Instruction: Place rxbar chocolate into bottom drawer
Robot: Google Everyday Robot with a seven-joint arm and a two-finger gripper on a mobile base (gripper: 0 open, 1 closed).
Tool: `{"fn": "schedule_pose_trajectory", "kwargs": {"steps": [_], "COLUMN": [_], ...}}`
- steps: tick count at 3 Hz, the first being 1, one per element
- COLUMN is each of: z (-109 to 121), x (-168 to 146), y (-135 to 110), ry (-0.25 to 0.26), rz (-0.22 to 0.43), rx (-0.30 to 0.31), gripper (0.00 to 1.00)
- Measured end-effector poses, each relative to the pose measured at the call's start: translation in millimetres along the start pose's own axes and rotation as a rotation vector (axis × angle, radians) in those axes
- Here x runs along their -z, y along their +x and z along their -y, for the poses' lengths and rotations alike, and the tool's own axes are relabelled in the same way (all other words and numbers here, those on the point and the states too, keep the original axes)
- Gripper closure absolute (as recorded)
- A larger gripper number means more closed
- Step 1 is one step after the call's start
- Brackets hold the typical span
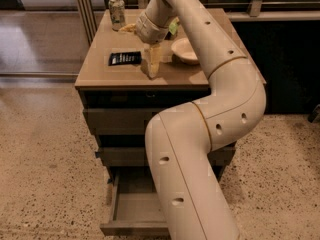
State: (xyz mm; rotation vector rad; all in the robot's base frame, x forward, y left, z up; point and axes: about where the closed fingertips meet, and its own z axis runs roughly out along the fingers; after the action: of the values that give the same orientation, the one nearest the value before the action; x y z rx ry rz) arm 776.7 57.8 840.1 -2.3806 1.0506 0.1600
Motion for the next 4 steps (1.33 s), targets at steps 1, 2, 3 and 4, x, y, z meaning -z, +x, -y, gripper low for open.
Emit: {"fn": "schedule_pose_trajectory", "kwargs": {"steps": [1,2,3,4], "z": [0,8,23,26], "x": [5,20,21,21], "y": [0,4,6,6], "ry": [0.003,0.047,0.075,0.077], "rz": [-0.008,-0.038,-0.088,-0.101], "rx": [-0.008,0.011,0.073,0.090], "gripper": [0.00,0.00,0.00,0.00]}}
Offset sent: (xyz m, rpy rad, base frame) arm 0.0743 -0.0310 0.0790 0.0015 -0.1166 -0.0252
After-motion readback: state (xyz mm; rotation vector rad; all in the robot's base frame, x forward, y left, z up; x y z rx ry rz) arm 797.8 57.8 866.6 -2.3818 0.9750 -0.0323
